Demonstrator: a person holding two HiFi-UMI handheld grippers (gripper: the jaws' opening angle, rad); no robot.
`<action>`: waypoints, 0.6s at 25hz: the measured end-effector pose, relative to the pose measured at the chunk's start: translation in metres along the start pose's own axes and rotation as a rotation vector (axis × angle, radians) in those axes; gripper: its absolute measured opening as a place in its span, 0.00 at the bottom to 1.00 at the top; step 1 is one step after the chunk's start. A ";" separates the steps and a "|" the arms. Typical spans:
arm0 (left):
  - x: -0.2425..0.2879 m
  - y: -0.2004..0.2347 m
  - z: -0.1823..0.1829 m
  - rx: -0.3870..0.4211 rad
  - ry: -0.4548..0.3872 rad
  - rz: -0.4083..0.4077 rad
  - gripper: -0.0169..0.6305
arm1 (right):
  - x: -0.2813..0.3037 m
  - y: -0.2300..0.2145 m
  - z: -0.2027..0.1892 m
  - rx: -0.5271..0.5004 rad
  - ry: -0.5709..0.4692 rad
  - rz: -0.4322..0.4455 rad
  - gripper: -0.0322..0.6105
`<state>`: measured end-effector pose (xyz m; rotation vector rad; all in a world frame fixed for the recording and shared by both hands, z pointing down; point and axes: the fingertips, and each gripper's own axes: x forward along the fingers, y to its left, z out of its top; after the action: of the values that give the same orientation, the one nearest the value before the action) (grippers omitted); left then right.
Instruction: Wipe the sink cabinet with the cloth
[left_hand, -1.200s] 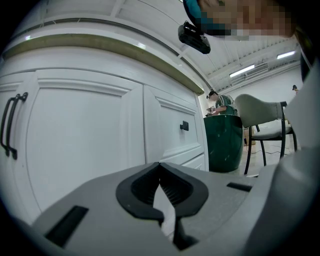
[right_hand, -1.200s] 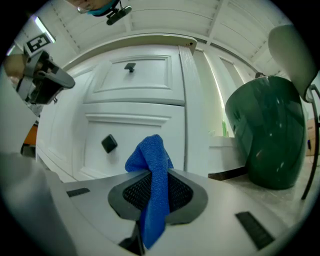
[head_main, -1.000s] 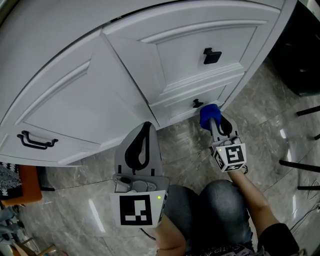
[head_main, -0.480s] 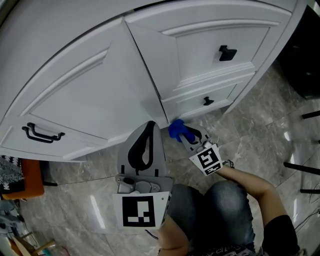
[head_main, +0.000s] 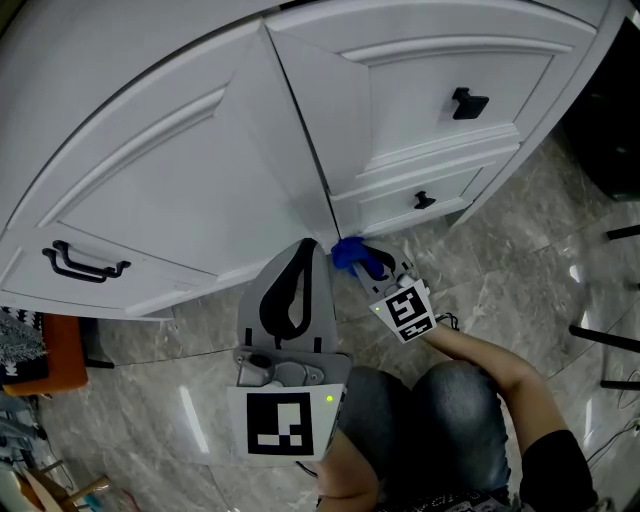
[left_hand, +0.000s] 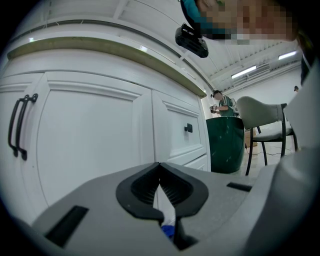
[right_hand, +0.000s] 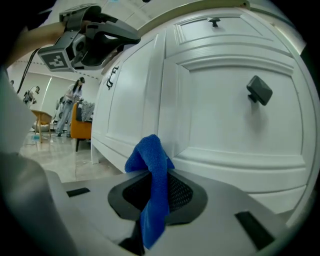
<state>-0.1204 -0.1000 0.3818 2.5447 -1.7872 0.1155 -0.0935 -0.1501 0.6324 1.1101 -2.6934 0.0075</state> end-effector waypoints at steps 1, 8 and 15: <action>0.000 0.000 0.000 0.001 -0.001 -0.001 0.03 | -0.001 -0.001 -0.001 -0.006 -0.002 -0.005 0.14; -0.001 0.000 0.003 0.003 -0.004 0.006 0.03 | -0.010 -0.020 -0.008 0.012 0.006 -0.054 0.14; 0.001 -0.006 0.004 0.008 -0.007 -0.002 0.03 | -0.018 -0.031 -0.012 0.017 0.012 -0.078 0.14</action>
<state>-0.1142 -0.0989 0.3776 2.5558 -1.7898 0.1146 -0.0571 -0.1592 0.6376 1.2150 -2.6420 0.0236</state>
